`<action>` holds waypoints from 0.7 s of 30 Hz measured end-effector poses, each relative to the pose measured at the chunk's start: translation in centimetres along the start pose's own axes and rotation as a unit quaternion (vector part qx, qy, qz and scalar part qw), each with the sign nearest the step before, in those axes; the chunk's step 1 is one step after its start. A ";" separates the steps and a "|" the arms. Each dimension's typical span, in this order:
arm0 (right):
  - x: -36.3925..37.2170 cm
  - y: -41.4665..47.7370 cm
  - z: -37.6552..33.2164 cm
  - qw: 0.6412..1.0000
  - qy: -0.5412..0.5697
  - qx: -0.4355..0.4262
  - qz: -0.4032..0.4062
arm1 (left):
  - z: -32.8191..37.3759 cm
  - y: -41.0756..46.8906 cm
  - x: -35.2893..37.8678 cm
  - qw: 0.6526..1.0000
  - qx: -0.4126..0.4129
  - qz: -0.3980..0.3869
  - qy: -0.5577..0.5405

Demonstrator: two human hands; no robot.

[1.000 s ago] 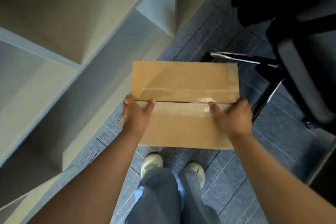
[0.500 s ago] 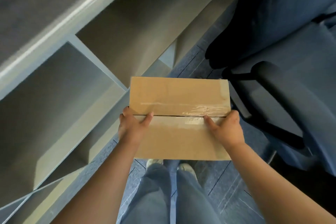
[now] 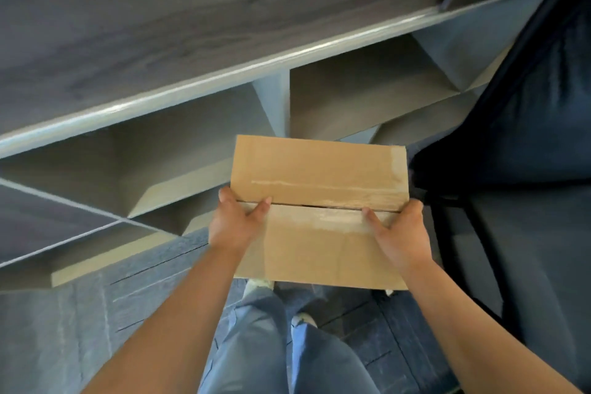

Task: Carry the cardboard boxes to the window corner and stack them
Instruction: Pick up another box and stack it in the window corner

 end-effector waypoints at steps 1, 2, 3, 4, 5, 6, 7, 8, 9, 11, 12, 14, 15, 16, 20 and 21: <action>0.3 -0.5 -0.9 1.000 -0.002 -0.015 -0.010 | -1.2 -0.8 -1.1 1.000 -0.011 0.012 -0.012; 0.7 -1.2 -1.8 0.999 -0.005 -0.030 -0.022 | -2.4 -1.6 -2.3 0.999 -0.019 0.028 -0.024; 1.3 -1.9 -2.8 0.998 -0.012 -0.046 -0.036 | -3.7 -2.3 -3.4 0.998 -0.026 0.044 -0.034; 2.0 -2.6 -3.8 0.997 -0.019 -0.063 -0.050 | -5.0 -3.1 -4.6 0.996 -0.035 0.062 -0.044; 2.8 -3.3 -4.8 0.995 -0.024 -0.079 -0.063 | -6.3 -3.8 -5.7 0.994 -0.048 0.079 -0.054; 3.7 -4.1 -5.9 0.992 -0.026 -0.094 -0.076 | -7.6 -4.4 -6.9 0.991 -0.064 0.096 -0.064; 4.6 -5.0 -7.0 0.990 -0.026 -0.110 -0.090 | -9.0 -5.0 -8.1 0.987 -0.083 0.113 -0.073; 5.6 -6.0 -8.2 0.986 -0.027 -0.127 -0.103 | -10.5 -5.7 -9.3 0.983 -0.101 0.133 -0.080; 6.7 -7.0 -9.4 0.982 -0.030 -0.145 -0.119 | -12.2 -6.4 -10.6 0.977 -0.119 0.153 -0.087; 9.1 -9.4 -11.8 0.970 -0.037 -0.184 -0.154 | -15.6 -7.9 -13.2 0.964 -0.151 0.190 -0.106; 10.4 -10.8 -13.2 0.963 -0.041 -0.205 -0.170 | -17.3 -8.8 -14.5 0.957 -0.167 0.208 -0.116; 13.1 -13.9 -16.0 0.947 -0.054 -0.248 -0.197 | -20.9 -10.7 -17.2 0.938 -0.199 0.247 -0.138; 14.6 -15.6 -17.5 0.937 -0.061 -0.271 -0.209 | -22.6 -11.7 -18.5 0.927 -0.218 0.266 -0.150; 15.9 -17.3 -19.0 0.927 -0.068 -0.294 -0.221 | -24.3 -12.7 -19.8 0.915 -0.238 0.283 -0.160; 21.6 -25.3 -25.0 0.883 -0.089 -0.380 -0.259 | -31.4 -16.2 -24.5 0.865 -0.310 0.338 -0.202; 23.2 -27.4 -26.4 0.870 -0.095 -0.400 -0.272 | -33.1 -17.0 -25.8 0.852 -0.323 0.353 -0.213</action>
Point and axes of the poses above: each hand's wrist, its own y-axis towards the middle knuckle, its own x-axis out of the palm, z = x × y, the point moved 5 cm from there along y, towards the middle knuckle, and after that the axes turned 4 degrees about z, right-handed, at the moved point
